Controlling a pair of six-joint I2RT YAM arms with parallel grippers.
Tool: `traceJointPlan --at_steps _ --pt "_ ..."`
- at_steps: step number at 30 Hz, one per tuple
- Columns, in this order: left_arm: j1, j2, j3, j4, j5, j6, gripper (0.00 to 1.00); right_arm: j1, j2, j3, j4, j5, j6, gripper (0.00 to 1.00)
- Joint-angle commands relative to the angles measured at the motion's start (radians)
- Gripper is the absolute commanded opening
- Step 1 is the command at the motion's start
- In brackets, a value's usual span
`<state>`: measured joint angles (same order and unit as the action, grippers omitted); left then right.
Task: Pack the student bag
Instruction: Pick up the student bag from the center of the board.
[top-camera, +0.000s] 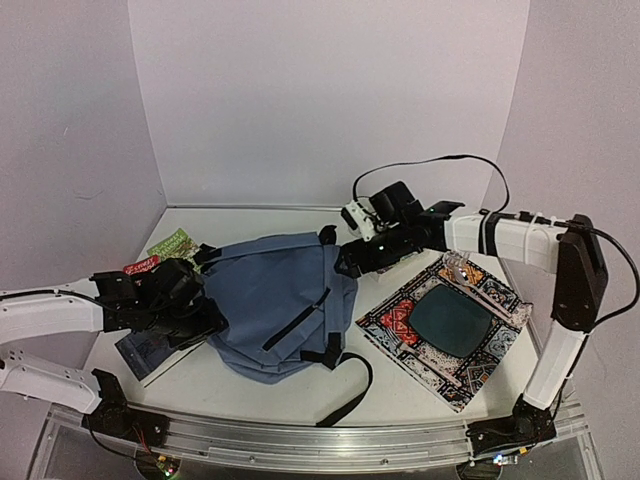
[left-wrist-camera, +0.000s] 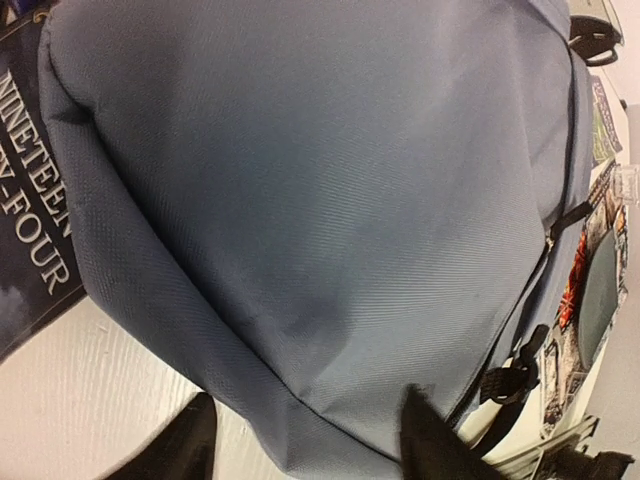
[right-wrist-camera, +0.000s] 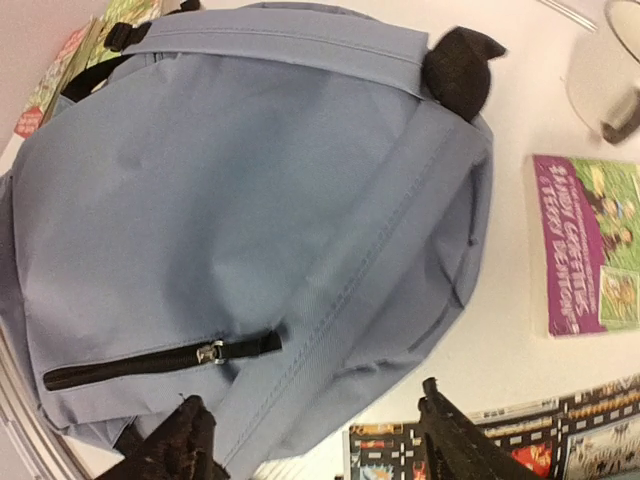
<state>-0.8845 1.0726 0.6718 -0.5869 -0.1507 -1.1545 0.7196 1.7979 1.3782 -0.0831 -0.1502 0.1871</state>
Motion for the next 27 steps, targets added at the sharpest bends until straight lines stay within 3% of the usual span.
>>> traceJointPlan --at_steps 1,6,12,21,27 --pt "0.008 0.010 0.091 -0.031 -0.089 0.087 0.72 -0.069 -0.049 -0.095 0.035 -0.029 0.129 0.82" --pt "0.058 0.045 0.123 -0.042 -0.087 0.131 0.83 -0.148 0.019 -0.104 0.114 -0.114 0.219 0.92" --pt "0.181 0.087 0.112 -0.040 -0.006 0.189 0.86 -0.166 0.163 -0.013 0.173 -0.180 0.277 0.94" --pt "0.193 0.170 0.090 -0.021 0.032 0.230 0.82 -0.168 0.372 0.110 0.211 -0.237 0.346 0.89" --pt "0.192 0.213 0.041 0.055 0.093 0.231 0.78 -0.166 0.439 0.128 0.272 -0.367 0.350 0.78"
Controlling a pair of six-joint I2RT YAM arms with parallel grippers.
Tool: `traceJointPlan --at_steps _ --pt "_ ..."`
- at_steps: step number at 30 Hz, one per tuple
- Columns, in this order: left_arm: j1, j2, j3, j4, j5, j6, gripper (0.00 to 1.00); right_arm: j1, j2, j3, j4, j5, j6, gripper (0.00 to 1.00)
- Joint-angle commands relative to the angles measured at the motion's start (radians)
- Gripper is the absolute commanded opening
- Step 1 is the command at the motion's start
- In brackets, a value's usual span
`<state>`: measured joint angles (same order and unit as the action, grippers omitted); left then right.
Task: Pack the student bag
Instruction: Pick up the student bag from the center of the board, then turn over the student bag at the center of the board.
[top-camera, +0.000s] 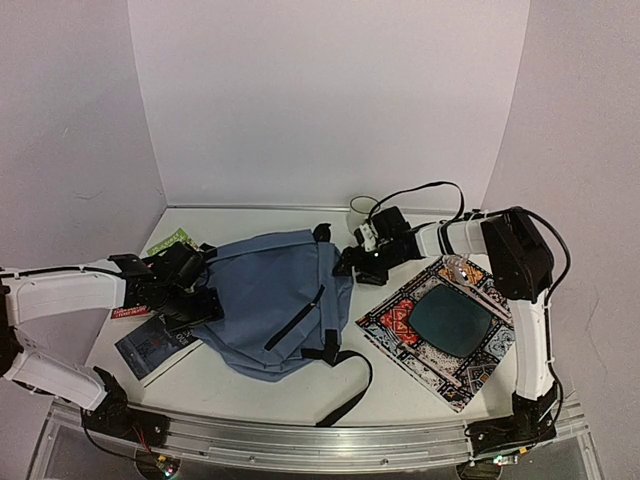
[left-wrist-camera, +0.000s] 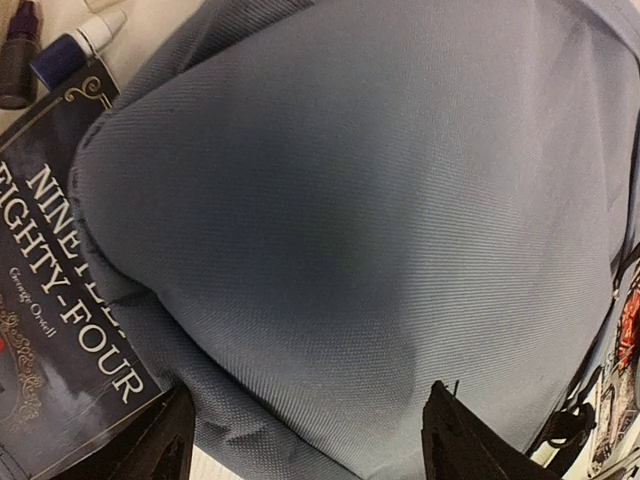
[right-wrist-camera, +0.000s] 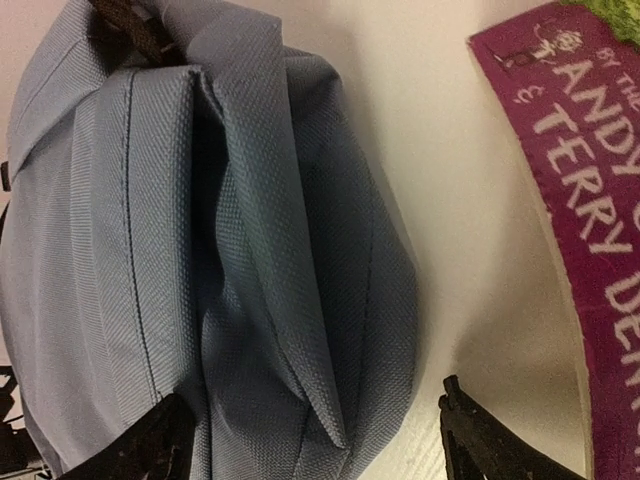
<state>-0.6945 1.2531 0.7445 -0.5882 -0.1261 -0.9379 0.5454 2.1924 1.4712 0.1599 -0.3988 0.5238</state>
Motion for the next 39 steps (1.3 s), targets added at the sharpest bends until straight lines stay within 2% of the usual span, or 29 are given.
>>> traceJointPlan --at_steps 1,4,8,11,16,22,30,36,39 --pt "0.002 0.041 -0.039 0.071 0.081 0.015 0.77 0.010 0.050 0.037 0.040 -0.147 0.007 0.74" --pt "0.003 0.065 -0.052 0.103 0.111 0.016 0.75 0.020 0.051 0.049 0.053 -0.213 -0.019 0.58" --pt "0.003 0.073 -0.052 0.127 0.115 0.019 0.73 0.030 0.009 0.062 0.059 -0.275 -0.044 0.18" --pt "0.003 0.068 -0.038 0.140 0.107 0.020 0.73 0.040 -0.057 0.091 0.056 -0.297 -0.061 0.01" --pt "0.003 0.081 0.007 0.163 0.090 0.022 0.73 0.064 -0.174 0.190 0.004 -0.314 -0.130 0.00" --pt "0.008 0.141 0.114 0.232 0.074 0.042 0.76 0.103 -0.216 0.429 -0.175 -0.289 -0.292 0.00" --pt "0.059 0.343 0.363 0.360 0.143 0.081 0.77 0.153 -0.226 0.710 -0.340 -0.190 -0.550 0.00" --pt "0.074 0.519 0.604 0.423 0.207 0.100 0.80 0.196 -0.267 0.711 -0.388 -0.108 -0.758 0.00" --pt "0.079 0.562 0.653 0.490 0.241 0.094 0.82 0.232 -0.278 0.674 -0.413 -0.055 -0.845 0.00"
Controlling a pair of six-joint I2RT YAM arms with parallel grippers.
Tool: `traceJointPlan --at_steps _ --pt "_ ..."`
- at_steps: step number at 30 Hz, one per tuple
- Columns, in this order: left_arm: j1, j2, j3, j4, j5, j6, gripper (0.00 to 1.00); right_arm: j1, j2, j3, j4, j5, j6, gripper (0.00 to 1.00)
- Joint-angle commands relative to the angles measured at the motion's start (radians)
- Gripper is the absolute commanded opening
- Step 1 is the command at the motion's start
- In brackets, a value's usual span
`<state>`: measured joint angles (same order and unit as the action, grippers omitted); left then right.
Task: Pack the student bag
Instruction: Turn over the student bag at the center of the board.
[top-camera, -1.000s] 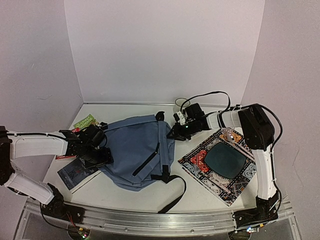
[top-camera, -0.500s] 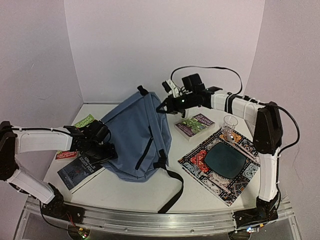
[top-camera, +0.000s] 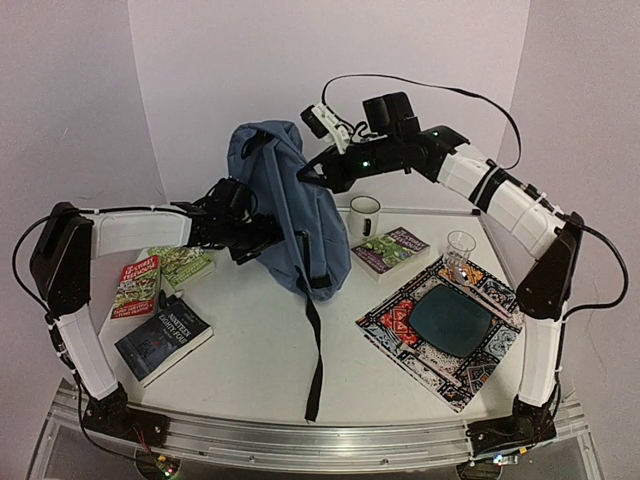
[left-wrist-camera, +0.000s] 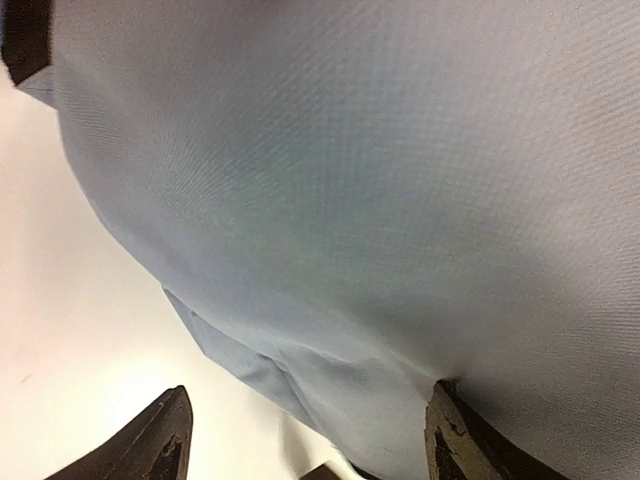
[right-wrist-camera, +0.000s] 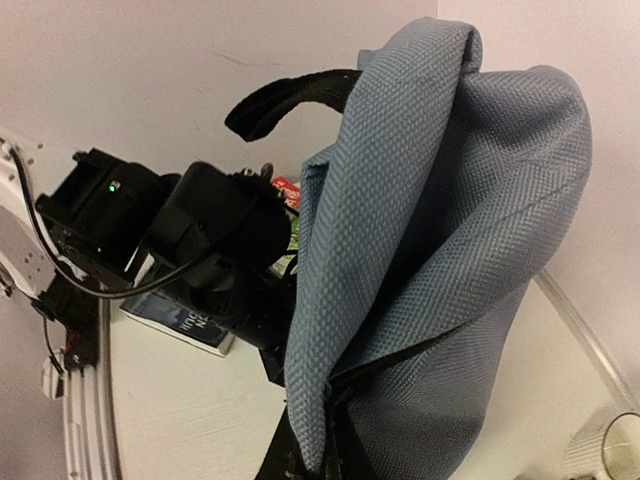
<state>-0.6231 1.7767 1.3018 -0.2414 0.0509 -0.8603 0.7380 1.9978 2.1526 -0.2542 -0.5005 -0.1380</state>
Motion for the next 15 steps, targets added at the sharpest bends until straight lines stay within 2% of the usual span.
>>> traceJointPlan --at_steps 1,5,9,15 --pt "0.009 0.045 0.096 0.165 0.078 0.013 0.83 0.054 -0.086 -0.029 -0.006 0.063 -0.210 0.00" --pt "0.009 0.032 0.038 0.203 0.088 0.018 0.85 0.098 -0.099 -0.143 -0.010 0.147 -0.294 0.00" --pt "0.012 -0.058 -0.119 0.202 0.042 0.029 0.87 0.160 -0.116 -0.276 -0.008 0.235 -0.398 0.00" --pt "0.015 -0.309 -0.370 0.125 -0.042 0.005 0.90 0.210 -0.139 -0.453 -0.005 0.324 -0.448 0.00"
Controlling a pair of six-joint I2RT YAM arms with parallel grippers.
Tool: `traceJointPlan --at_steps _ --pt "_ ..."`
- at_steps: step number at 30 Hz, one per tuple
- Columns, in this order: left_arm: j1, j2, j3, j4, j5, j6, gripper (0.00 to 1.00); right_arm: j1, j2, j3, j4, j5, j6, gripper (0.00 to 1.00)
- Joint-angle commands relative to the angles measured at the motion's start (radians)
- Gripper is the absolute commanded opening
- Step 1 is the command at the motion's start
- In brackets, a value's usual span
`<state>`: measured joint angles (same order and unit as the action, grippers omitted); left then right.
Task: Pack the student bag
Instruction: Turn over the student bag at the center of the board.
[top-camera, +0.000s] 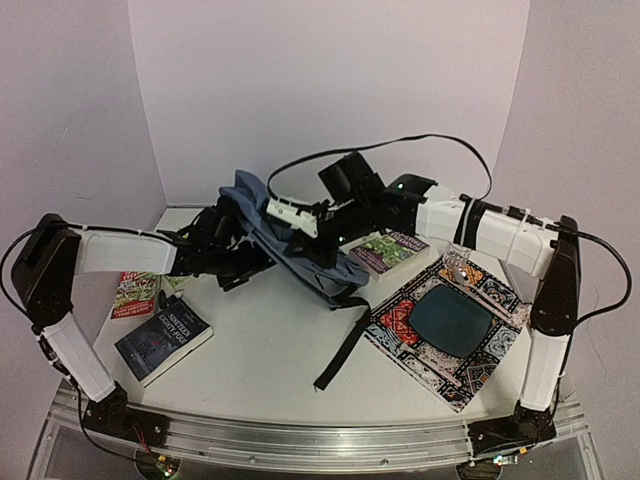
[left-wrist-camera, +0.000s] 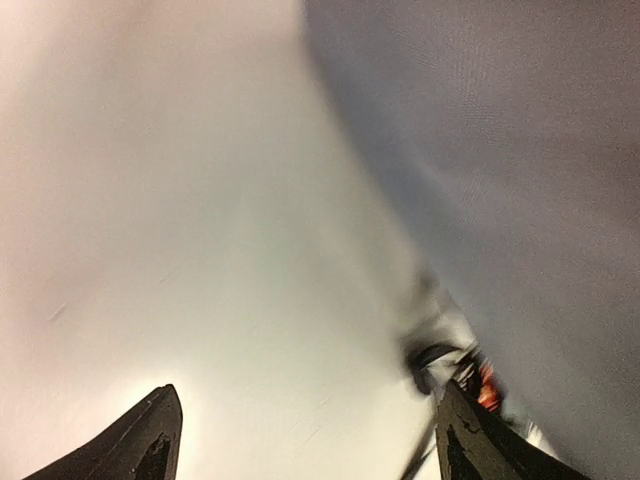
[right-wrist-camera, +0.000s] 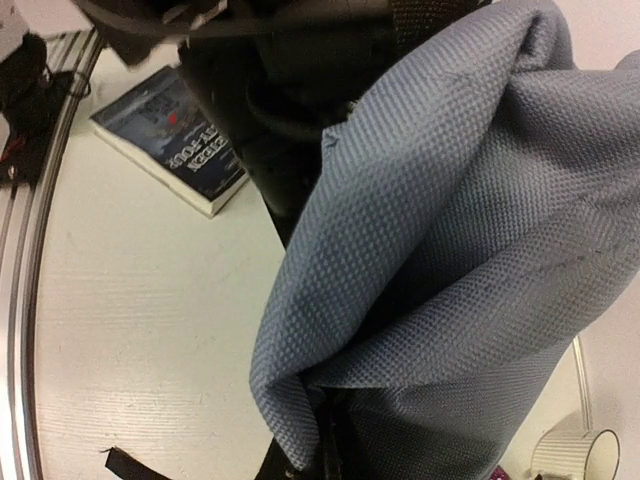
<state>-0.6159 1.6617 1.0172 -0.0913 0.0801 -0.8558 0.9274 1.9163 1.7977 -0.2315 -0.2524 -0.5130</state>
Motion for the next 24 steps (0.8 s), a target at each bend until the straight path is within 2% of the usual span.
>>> traceJointPlan --at_steps 1,6,11,17,24 --pt "0.008 -0.251 -0.117 -0.052 -0.105 -0.006 0.91 0.028 -0.062 -0.124 -0.027 0.085 -0.087 0.00" --pt "0.008 -0.489 -0.224 -0.237 -0.215 -0.050 0.92 0.055 -0.071 -0.230 -0.015 0.103 -0.121 0.00" --pt "0.008 -0.654 -0.247 -0.409 -0.296 -0.067 0.92 0.090 -0.074 -0.291 -0.009 0.108 -0.120 0.08" --pt "0.008 -0.717 -0.194 -0.541 -0.391 -0.036 0.92 0.111 -0.120 -0.312 -0.015 0.099 -0.052 0.31" --pt "0.010 -0.613 -0.068 -0.621 -0.400 0.085 0.92 0.111 -0.243 -0.352 -0.014 0.055 0.041 0.60"
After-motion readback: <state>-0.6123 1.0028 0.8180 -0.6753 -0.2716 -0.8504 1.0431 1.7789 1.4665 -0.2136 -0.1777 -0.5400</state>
